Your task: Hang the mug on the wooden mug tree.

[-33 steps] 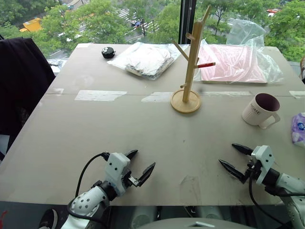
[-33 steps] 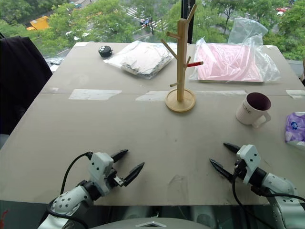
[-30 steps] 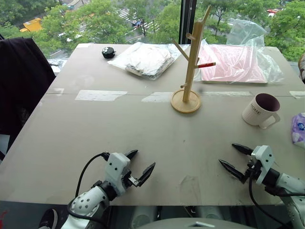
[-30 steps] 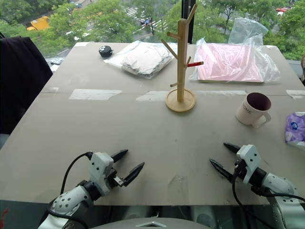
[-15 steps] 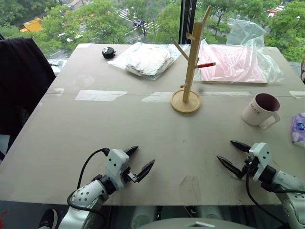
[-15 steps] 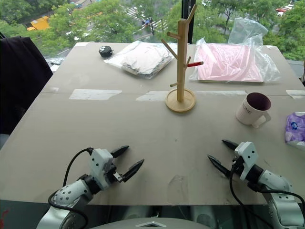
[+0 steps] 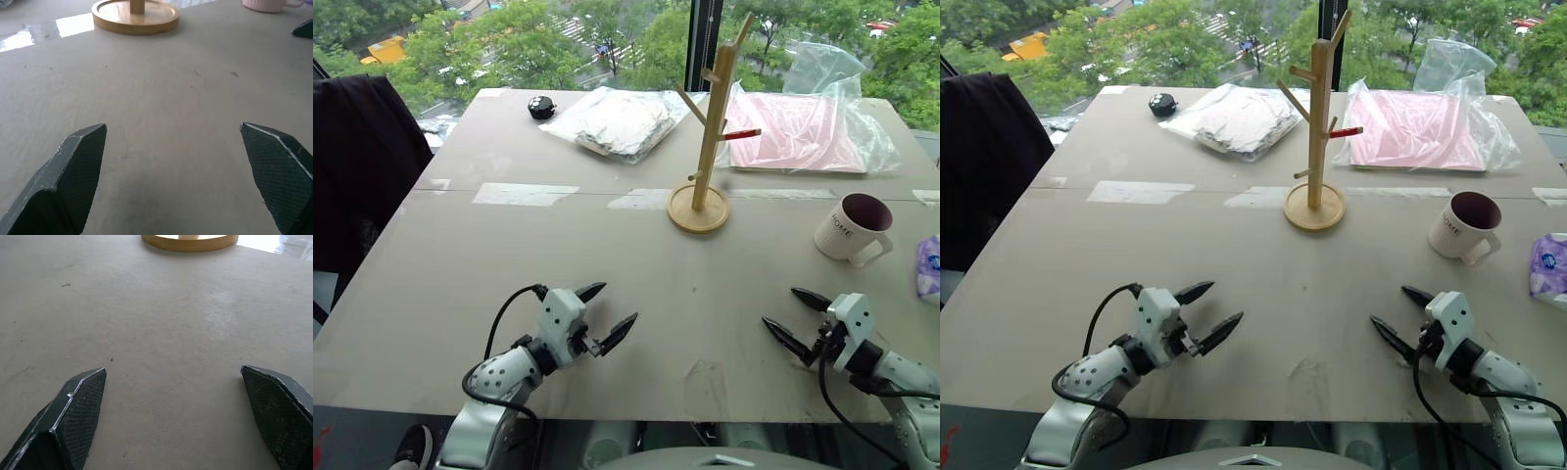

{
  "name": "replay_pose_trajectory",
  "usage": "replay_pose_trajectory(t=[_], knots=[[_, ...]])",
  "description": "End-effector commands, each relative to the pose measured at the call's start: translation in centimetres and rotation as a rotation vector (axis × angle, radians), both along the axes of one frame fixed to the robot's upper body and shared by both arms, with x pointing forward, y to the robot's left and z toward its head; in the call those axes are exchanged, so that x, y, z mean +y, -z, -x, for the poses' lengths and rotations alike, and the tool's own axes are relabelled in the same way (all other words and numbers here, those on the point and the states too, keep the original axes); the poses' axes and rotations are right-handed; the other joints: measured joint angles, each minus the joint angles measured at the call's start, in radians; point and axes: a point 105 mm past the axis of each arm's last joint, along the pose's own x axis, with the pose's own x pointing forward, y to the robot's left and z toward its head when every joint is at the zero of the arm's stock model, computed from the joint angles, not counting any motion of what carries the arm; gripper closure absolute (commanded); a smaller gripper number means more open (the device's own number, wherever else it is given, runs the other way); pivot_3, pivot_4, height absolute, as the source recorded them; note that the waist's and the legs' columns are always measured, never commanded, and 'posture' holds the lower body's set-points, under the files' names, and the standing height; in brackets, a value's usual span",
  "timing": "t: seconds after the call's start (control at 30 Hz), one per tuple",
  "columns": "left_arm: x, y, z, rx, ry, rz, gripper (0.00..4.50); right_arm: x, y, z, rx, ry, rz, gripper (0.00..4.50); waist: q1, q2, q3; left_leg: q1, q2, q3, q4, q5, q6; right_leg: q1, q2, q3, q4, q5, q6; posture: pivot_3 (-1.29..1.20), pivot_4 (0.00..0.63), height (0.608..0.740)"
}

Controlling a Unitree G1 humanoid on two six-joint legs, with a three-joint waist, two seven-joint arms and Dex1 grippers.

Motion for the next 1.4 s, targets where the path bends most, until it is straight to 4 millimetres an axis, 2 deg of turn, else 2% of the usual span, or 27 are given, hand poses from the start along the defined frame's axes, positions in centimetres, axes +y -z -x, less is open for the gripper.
replay_pose_trajectory(t=[0.03, 0.2, 0.33, 0.5, 0.73, 1.07, 1.17, 1.33, 1.4], knots=[[-2.4, -2.1, -0.4, -0.041, 0.139, 0.009, 0.00, -2.3, -1.3, -0.5, -0.066, 0.166, -0.003, 0.04, 0.000, 0.000, 0.000, 0.000, 0.000, -0.001, 0.000, 0.000, 0.000, 0.000, 0.000, 0.000, 0.000, 0.000, 0.000, 0.00, 0.150, 0.740], [-4.9, -4.6, -1.1, -0.057, 0.289, 0.033, 0.00, -5.1, -2.1, -1.2, -0.113, 0.381, -0.006, 0.04, -0.003, 0.001, 0.000, 0.000, 0.000, 0.000, 0.000, 0.000, 0.000, 0.001, 0.000, 0.000, 0.000, 0.000, 0.000, 0.00, 0.150, 0.740], [-6.8, -6.4, -0.6, -0.078, 0.481, -0.012, 0.00, -8.0, -3.2, -1.8, -0.163, 0.591, -0.046, 0.04, -0.004, 0.001, -0.001, 0.000, 0.000, -0.001, 0.000, 0.000, 0.000, 0.001, 0.001, 0.000, 0.000, 0.000, 0.000, 0.00, 0.150, 0.740], [-8.2, -8.0, -0.5, -0.102, 0.616, -0.054, 0.00, -10.3, -4.8, -2.9, -0.241, 0.771, -0.106, 0.04, -0.004, 0.003, -0.001, 0.000, -0.001, 0.000, 0.001, 0.000, 0.000, 0.001, 0.002, 0.002, 0.000, 0.000, 0.000, 0.00, 0.150, 0.740], [-9.2, -8.7, 0.0, -0.092, 0.668, -0.057, 0.00, -10.9, -5.1, -4.2, -0.244, 0.802, -0.122, 0.04, -0.007, 0.003, -0.001, 0.000, -0.001, -0.001, 0.000, 0.000, 0.000, 0.001, 0.002, 0.002, 0.000, 0.000, 0.000, 0.00, 0.150, 0.740], [-9.3, -9.4, -0.3, -0.111, 0.622, -0.063, 0.00, -10.3, -3.4, -5.0, -0.182, 0.751, -0.114, 0.04, -0.007, 0.003, -0.001, 0.000, -0.001, -0.001, 0.000, 0.000, 0.000, 0.001, 0.002, 0.002, 0.000, 0.000, 0.000, 0.00, 0.150, 0.740], [-9.3, -9.7, -0.5, -0.118, 0.610, -0.062, 0.00, -10.6, -3.4, -5.4, -0.188, 0.754, -0.112, 1.36, -0.008, 0.003, -0.001, 0.000, -0.001, 0.000, 0.000, 0.000, 0.000, 0.001, 0.002, 0.002, 0.000, 0.000, 0.000, 0.00, 0.150, 0.740], [-9.3, -10.0, -0.6, -0.122, 0.603, -0.064, 0.00, -10.4, -3.0, -5.8, -0.177, 0.731, -0.110, 3.88, -0.012, 0.003, -0.001, 0.000, -0.002, -0.001, 0.000, 0.000, 0.000, 0.001, 0.002, 0.002, 0.000, 0.000, 0.000, 0.00, 0.150, 0.740], [-9.3, -10.1, -0.6, -0.123, 0.601, -0.063, 0.00, -10.4, -3.1, -5.8, -0.182, 0.726, -0.109, 4.46, -0.014, 0.003, -0.001, 0.000, -0.002, -0.001, 0.000, 0.000, 0.000, 0.001, 0.002, 0.002, 0.000, 0.000, 0.000, 0.00, 0.150, 0.740]])
